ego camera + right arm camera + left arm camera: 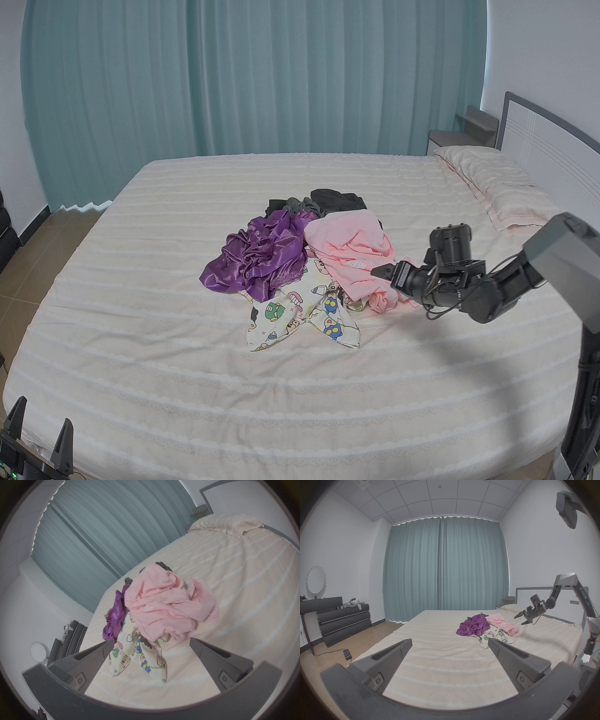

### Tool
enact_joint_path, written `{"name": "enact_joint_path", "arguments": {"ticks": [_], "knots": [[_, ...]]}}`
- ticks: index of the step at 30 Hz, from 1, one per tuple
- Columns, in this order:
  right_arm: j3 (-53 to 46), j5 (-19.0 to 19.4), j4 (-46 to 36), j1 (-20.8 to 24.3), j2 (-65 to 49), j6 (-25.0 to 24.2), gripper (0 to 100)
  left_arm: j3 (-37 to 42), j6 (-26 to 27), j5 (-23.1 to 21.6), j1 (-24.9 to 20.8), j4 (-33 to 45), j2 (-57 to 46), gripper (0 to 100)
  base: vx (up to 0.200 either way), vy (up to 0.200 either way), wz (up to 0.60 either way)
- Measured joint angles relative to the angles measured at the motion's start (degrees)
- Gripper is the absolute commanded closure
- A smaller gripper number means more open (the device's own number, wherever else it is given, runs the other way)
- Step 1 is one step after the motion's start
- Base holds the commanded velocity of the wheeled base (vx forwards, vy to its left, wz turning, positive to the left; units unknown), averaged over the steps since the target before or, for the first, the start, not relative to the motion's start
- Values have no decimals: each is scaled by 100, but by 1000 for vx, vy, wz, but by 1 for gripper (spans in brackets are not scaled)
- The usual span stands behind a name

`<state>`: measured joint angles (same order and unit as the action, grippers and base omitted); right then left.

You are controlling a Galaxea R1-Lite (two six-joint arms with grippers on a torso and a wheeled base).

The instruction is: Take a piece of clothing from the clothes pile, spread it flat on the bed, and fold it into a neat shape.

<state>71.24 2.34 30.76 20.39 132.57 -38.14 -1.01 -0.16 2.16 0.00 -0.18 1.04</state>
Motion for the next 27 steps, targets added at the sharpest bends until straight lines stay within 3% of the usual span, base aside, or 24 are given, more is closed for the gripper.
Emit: {"name": "enact_joint_path", "arguments": {"ticks": [9, 24, 25, 27], "knots": [[858, -250, -229, 433, 1086, -39, 0, 0, 0, 0, 0, 2, 0, 0, 0, 0, 0], [1536, -364, -347, 741, 1726, 141, 0, 0, 0, 0, -2, 2, 0, 0, 0, 0, 0], [1649, -378, -455, 780, 1805, 148, 100, 0, 0, 2, -2, 2, 0, 0, 0, 0, 0], [1794, -428, -533, 798, 1886, 152, 100, 0, 0, 0, -2, 2, 0, 0, 0, 0, 0]]}}
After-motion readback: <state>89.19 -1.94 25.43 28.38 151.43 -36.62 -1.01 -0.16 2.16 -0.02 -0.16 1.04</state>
